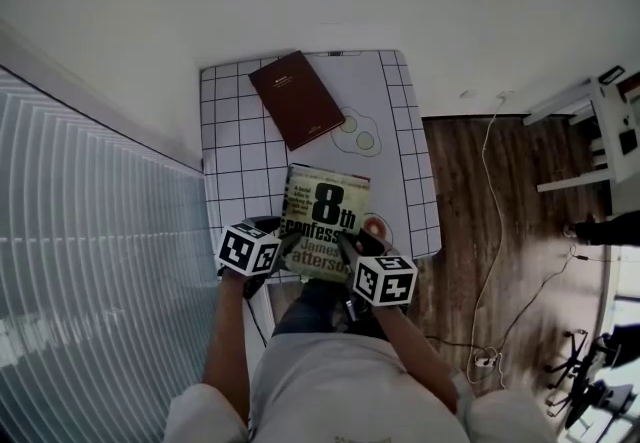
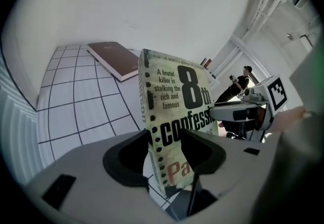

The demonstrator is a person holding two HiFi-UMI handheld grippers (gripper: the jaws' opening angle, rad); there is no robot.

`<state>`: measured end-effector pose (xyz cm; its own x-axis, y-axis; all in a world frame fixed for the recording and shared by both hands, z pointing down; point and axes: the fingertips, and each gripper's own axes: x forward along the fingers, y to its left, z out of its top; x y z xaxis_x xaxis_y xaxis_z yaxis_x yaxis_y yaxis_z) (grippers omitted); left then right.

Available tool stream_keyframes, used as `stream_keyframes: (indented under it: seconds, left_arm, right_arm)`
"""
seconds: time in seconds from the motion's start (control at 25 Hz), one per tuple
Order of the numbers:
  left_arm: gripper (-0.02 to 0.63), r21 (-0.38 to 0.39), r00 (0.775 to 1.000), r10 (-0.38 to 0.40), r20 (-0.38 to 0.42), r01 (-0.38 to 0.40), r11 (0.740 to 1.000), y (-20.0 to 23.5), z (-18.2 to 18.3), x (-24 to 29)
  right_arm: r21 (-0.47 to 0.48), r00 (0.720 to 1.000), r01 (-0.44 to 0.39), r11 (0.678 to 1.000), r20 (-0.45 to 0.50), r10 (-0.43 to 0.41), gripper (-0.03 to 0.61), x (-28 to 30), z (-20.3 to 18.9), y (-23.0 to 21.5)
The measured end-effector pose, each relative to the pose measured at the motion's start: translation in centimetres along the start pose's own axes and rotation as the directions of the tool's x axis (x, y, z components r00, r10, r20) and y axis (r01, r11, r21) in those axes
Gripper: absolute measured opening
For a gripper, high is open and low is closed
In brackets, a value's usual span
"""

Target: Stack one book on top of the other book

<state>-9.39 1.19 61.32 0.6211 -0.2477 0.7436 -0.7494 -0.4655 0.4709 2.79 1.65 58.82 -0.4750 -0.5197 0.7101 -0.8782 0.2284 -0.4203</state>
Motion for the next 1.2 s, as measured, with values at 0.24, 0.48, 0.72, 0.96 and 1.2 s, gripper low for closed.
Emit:
stream_keyframes:
  seconds: [0.24,0.48,0.72,0.96,1.2]
  left_arm:
    - [0.204,-0.015,0.998,0.004,0.066,-0.003,1.000,-0.1,1.6,-1.0]
    - [0.202,-0.026,0.994,0.023,0.111,-0.020,0.999,-0.1,3.0,-2.1]
    - [0.199,-0.068,0.986,0.033,0.164,-0.022,0.997,-0.5,3.7,-3.1]
    - [0.186,-0.120,0.970,0.040,0.240,-0.011,0.993,-0.7,4.8,-4.3]
    - [0.183,-0.122,0.968,0.043,0.249,-0.013,0.992,-0.8,5.8,-3.8]
  right_arm:
    - [-0.073,0.999,0.016,0.997,0.041,-0.013,0.170,-0.6,2.4,0.6]
    - [-0.104,0.997,0.012,0.995,0.075,-0.004,0.170,-0.8,4.2,1.3]
    - [-0.105,0.994,0.005,0.994,0.113,0.007,0.170,-1.4,5.3,1.7]
    - [-0.096,0.989,-0.022,0.995,0.141,0.035,0.170,-1.7,6.9,2.0]
    - [-0.121,0.989,-0.033,0.992,0.136,0.050,0.170,-1.3,8.3,1.2]
